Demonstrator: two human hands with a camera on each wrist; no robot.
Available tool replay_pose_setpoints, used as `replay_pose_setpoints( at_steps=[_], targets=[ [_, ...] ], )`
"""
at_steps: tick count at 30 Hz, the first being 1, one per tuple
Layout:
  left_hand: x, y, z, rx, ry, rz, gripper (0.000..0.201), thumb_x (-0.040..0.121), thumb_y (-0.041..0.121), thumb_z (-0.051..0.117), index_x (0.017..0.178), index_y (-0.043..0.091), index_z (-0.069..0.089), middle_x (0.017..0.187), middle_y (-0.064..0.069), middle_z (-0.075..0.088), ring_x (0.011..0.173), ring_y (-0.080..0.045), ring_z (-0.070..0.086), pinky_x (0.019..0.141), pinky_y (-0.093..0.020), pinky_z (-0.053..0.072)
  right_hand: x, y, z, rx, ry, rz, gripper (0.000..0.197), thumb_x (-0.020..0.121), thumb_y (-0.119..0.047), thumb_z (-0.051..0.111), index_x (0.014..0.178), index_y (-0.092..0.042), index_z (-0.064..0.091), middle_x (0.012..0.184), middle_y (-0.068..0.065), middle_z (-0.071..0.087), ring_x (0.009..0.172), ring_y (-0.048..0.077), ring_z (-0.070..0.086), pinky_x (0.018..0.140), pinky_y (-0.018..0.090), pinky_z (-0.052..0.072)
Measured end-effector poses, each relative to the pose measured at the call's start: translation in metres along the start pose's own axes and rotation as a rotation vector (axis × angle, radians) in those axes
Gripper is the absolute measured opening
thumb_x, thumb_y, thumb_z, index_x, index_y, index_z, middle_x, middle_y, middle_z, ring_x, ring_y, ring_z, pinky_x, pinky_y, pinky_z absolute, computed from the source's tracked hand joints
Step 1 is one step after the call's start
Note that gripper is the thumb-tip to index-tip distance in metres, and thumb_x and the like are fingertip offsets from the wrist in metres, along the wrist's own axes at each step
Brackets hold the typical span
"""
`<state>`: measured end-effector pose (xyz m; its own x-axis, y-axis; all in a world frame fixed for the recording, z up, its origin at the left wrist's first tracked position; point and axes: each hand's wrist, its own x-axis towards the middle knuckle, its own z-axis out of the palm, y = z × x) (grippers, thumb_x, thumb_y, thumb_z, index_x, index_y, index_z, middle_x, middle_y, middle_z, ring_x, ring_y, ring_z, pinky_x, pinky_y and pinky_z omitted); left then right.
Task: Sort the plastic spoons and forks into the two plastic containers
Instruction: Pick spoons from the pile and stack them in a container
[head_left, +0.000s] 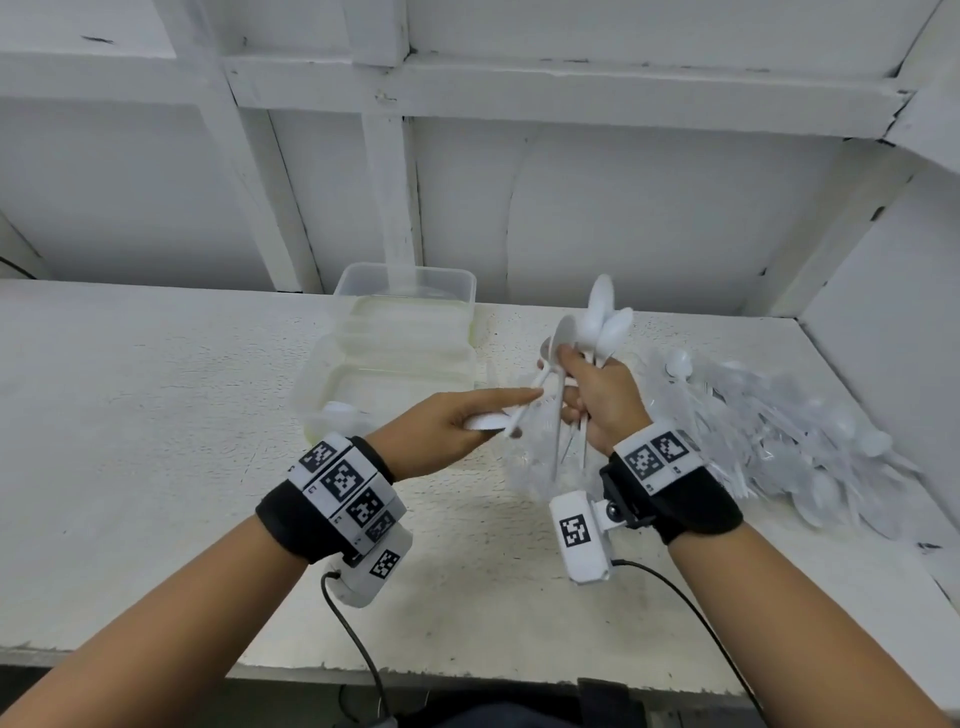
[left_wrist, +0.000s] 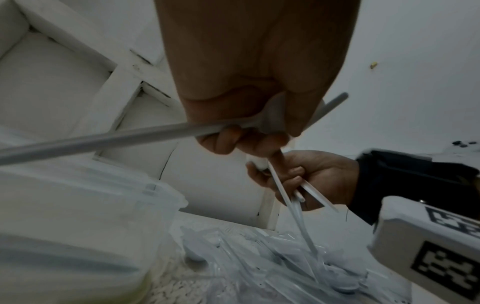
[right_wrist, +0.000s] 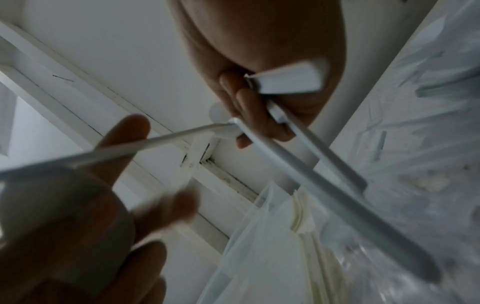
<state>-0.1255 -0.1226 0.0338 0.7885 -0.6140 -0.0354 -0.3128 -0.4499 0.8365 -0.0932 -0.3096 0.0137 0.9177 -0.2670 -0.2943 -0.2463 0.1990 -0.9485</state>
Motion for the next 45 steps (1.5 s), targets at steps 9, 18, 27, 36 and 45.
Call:
replay_pose_setpoints(
  at_steps=[9, 18, 27, 36, 45],
  targets=[
    [0.009, -0.012, -0.006, -0.622, 0.349, -0.255, 0.024, 0.098, 0.034, 0.042, 0.098, 0.017, 0.059, 0.066, 0.003, 0.037, 0.053, -0.009, 0.03, 0.05, -0.021, 0.026, -0.007, -0.025, -0.003, -0.253, 0.051, -0.464, 0.035, 0.09, -0.01, 0.059, 0.119, -0.017, 0.041, 0.095, -0.007, 0.054, 0.081, 0.004, 0.054, 0.067, 0.015, 0.048],
    [0.034, 0.009, 0.013, -0.91, 0.383, -0.236, 0.056, 0.099, 0.047, 0.026, 0.119, 0.005, 0.056, 0.114, -0.015, 0.064, 0.103, -0.023, 0.06, 0.088, -0.034, 0.048, -0.038, 0.0, 0.031, -0.371, -0.148, -0.426, 0.006, 0.089, -0.013, 0.06, 0.094, -0.013, 0.063, 0.094, 0.009, 0.068, 0.086, 0.02, 0.063, 0.075, 0.024, 0.05],
    [0.025, 0.007, 0.022, -0.955, 0.328, -0.139, 0.048, 0.099, 0.042, 0.027, 0.115, 0.007, 0.056, 0.077, -0.001, 0.068, 0.076, -0.014, 0.066, 0.076, -0.027, 0.056, -0.038, 0.004, 0.033, -0.769, -0.031, -0.605, 0.027, 0.084, -0.033, 0.065, 0.101, -0.014, 0.056, 0.093, 0.0, 0.046, 0.075, 0.015, 0.05, 0.065, 0.028, 0.041],
    [0.032, -0.006, 0.016, -1.004, 0.55, -0.246, 0.031, 0.098, 0.037, 0.042, 0.095, 0.008, 0.052, 0.069, -0.001, 0.038, 0.056, -0.011, 0.041, 0.055, -0.023, 0.04, -0.039, 0.01, 0.029, -0.447, -0.217, -0.417, 0.018, 0.095, -0.018, 0.049, 0.111, -0.024, 0.044, 0.086, -0.011, 0.051, 0.075, 0.004, 0.05, 0.062, 0.019, 0.04],
    [0.032, -0.004, 0.019, -0.883, 0.451, -0.155, 0.017, 0.094, 0.023, 0.052, 0.095, 0.006, 0.055, 0.074, -0.005, 0.06, 0.059, -0.011, 0.053, 0.056, -0.021, 0.038, -0.044, 0.019, 0.031, -0.405, -0.244, -0.359, 0.014, 0.089, -0.023, 0.062, 0.09, -0.011, 0.055, 0.068, -0.006, 0.053, 0.05, 0.01, 0.049, 0.046, 0.022, 0.039]
  ],
)
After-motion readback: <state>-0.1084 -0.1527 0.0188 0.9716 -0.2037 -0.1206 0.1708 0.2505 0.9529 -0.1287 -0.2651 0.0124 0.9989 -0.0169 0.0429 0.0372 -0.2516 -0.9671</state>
